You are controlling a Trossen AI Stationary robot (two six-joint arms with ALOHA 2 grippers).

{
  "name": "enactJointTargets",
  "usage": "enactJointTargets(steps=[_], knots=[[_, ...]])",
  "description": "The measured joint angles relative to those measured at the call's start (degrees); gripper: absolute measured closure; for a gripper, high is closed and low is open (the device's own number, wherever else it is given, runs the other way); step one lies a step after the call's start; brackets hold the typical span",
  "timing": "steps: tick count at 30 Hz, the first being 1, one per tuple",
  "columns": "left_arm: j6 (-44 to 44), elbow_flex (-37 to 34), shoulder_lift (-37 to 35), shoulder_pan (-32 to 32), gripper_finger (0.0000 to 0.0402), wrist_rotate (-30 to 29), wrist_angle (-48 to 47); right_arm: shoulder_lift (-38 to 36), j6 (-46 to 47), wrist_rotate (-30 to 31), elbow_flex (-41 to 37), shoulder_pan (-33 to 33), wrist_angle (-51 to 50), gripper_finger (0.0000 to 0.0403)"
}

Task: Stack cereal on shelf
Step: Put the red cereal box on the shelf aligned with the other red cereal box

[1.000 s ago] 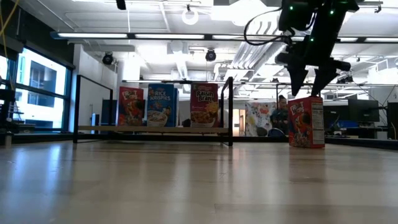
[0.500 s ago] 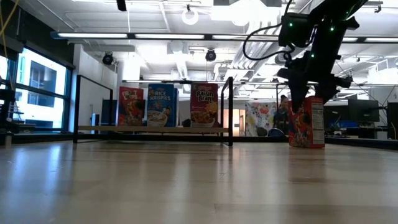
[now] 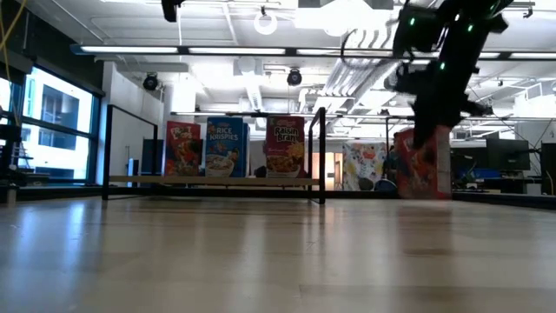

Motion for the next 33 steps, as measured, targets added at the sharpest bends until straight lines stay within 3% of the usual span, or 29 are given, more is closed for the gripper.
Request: enactJointTargets(steps=[5,12,21,33], knots=[[1.2,0.0,0.9,-4.0,0.0158,0.0,-1.5,-5.2,-2.9,-8.2,3.8,4.1,-1.7,0.0293],[3.3,0.0,7.4,-14.0,0.0158,-2.2,-3.5,-7.1,-2.4,-18.2,10.7,15.8,1.2,0.0287],[3.0,6.5,19.9,-20.4,0.0156,-0.6,-10.7,1.5,-2.7,-13.4,19.7,27.9,6.3,0.0294],[2.5,11.8,31.6,-22.1,0.0086,5.6,-9.2,8.4,-6.0,-13.3,23.5,30.5,15.1,0.0293]])
